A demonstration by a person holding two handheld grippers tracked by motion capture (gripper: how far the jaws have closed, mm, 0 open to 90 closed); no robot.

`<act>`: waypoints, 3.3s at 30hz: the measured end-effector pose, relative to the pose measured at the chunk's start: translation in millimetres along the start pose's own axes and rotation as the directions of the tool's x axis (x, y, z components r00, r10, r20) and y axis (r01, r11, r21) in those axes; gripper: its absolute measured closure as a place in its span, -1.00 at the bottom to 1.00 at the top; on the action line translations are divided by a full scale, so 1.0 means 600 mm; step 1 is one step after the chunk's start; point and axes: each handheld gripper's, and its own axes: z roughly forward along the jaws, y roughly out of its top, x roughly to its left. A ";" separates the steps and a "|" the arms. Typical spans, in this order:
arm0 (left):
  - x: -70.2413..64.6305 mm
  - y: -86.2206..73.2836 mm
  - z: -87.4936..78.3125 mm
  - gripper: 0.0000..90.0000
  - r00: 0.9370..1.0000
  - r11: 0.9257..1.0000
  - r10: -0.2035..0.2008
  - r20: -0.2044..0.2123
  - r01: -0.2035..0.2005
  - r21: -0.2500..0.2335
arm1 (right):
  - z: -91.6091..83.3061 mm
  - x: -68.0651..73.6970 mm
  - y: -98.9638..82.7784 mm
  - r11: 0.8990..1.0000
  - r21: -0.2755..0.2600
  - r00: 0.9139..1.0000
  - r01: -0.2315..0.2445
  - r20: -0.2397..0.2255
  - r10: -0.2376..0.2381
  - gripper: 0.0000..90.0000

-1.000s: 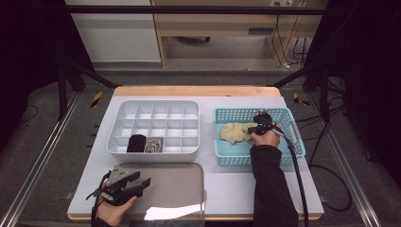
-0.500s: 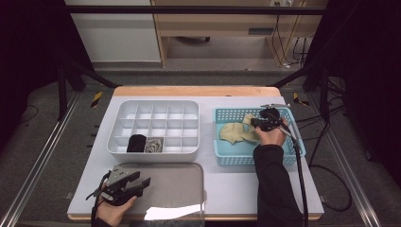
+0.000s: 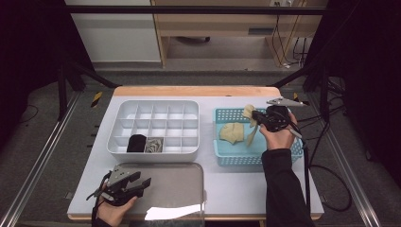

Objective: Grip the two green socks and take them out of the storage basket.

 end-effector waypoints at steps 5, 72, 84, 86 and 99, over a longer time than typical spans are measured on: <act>-0.001 0.000 0.000 0.04 1.000 1.000 0.001 0.001 -0.001 0.001 | -0.030 0.018 0.014 0.998 -0.042 0.999 0.038 -0.017 -0.039 0.96; -0.006 0.006 -0.016 -0.03 0.999 1.000 0.001 -0.041 -0.001 -0.007 | -0.089 0.178 -0.213 0.986 0.052 0.928 0.156 -0.351 -0.128 0.94; -0.004 0.005 -0.018 0.01 0.998 1.000 -0.026 -0.052 0.026 -0.005 | -0.030 0.233 -0.254 0.969 0.135 0.905 0.207 -0.402 -0.137 0.91; -0.004 0.005 -0.018 0.01 0.998 1.000 -0.024 -0.053 0.023 -0.006 | -0.027 0.237 -0.259 0.967 0.143 0.904 0.211 -0.405 -0.138 0.87; -0.003 0.005 -0.018 0.00 0.998 0.999 -0.036 -0.051 0.036 -0.001 | -0.072 0.197 -0.213 0.991 0.036 0.953 0.132 -0.279 -0.117 0.47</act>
